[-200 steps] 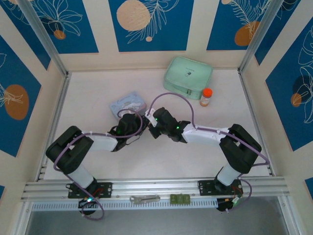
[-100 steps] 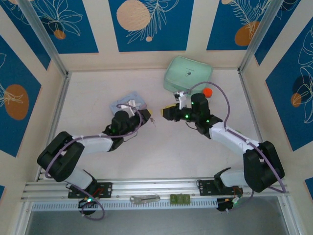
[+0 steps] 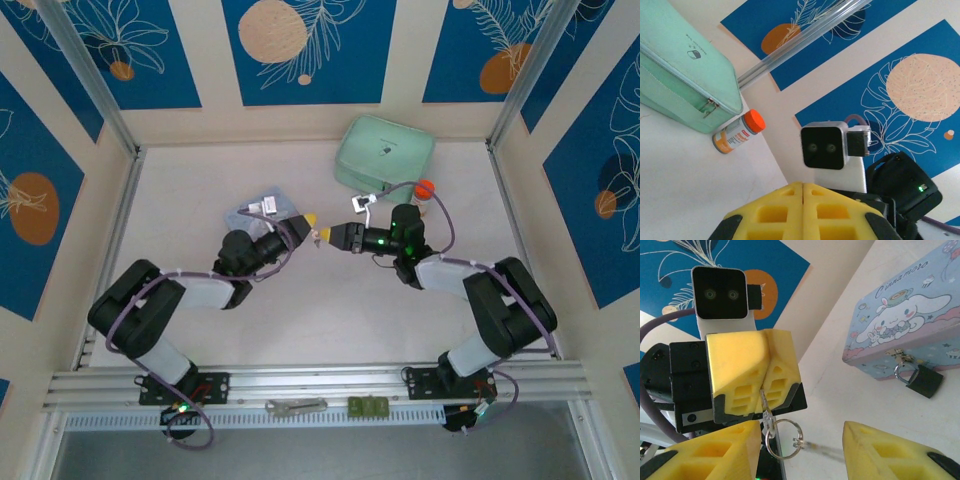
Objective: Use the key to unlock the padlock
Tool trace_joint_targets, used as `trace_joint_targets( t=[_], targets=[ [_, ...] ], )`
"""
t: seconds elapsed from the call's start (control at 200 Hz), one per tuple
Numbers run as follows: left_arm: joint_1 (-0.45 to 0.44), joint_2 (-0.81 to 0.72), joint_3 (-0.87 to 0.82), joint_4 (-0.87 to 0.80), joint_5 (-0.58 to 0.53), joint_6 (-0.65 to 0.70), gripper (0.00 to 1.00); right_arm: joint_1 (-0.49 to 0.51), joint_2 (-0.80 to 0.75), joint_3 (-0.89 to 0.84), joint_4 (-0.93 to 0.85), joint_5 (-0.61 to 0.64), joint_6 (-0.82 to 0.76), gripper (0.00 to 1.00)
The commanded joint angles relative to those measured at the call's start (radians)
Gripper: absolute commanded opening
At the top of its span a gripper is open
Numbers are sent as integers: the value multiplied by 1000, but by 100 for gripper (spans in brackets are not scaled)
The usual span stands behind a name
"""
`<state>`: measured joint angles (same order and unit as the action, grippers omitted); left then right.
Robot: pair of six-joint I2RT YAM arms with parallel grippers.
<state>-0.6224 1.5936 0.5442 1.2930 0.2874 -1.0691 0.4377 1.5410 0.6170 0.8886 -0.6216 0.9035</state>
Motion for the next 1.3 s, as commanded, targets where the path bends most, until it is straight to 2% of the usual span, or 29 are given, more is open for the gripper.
trace_joint_targets(
  t=[0.0, 0.125, 0.31, 0.515, 0.665, 0.735, 0.785, 0.9, 0.925, 0.96, 0.975, 1.05, 1.07, 1.145, 1.295],
  targets=[
    [-11, 12, -19, 114, -22, -20, 0, 10, 32, -7, 198, -39, 109, 46],
    [-20, 6, -36, 115, -62, -12, 0, 26, 49, -4, 221, -37, 125, 44],
    [-29, 5, -33, 115, -91, -4, 0, 50, 72, 0, 230, -33, 132, 36],
    [-39, 1, -30, 115, -112, -9, 0, 61, 109, 5, 282, -27, 160, 31],
    [-51, 2, -36, 115, -131, -15, 0, 62, 124, 13, 310, -27, 180, 22],
    [-56, 2, -38, 115, -138, -16, 0, 62, 128, 14, 324, -25, 186, 12],
    [-60, 3, -38, 115, -141, -18, 0, 62, 132, 15, 327, -26, 187, 0],
    [-61, -2, -40, 115, -150, -24, 0, 57, 132, 7, 324, -25, 181, 0],
    [-60, -5, -45, 115, -157, -23, 11, 53, 130, 3, 322, -24, 178, 0],
    [-53, -16, -57, 112, -167, -16, 34, 47, 127, -4, 312, -24, 172, 0],
    [-49, -23, -64, 108, -173, -13, 41, 44, 123, -8, 305, -24, 169, 0],
    [-11, -75, -98, 30, -194, -5, 61, 28, 103, -24, 263, -20, 144, 0],
    [1, -93, -105, -6, -195, -1, 69, 25, 96, -30, 248, -20, 133, 0],
    [33, -178, -126, -171, -203, 37, 74, 15, 59, -35, 156, -17, 81, 0],
    [48, -387, -113, -686, -315, 145, 71, 16, -45, -12, -137, 23, -94, 0]
  ],
)
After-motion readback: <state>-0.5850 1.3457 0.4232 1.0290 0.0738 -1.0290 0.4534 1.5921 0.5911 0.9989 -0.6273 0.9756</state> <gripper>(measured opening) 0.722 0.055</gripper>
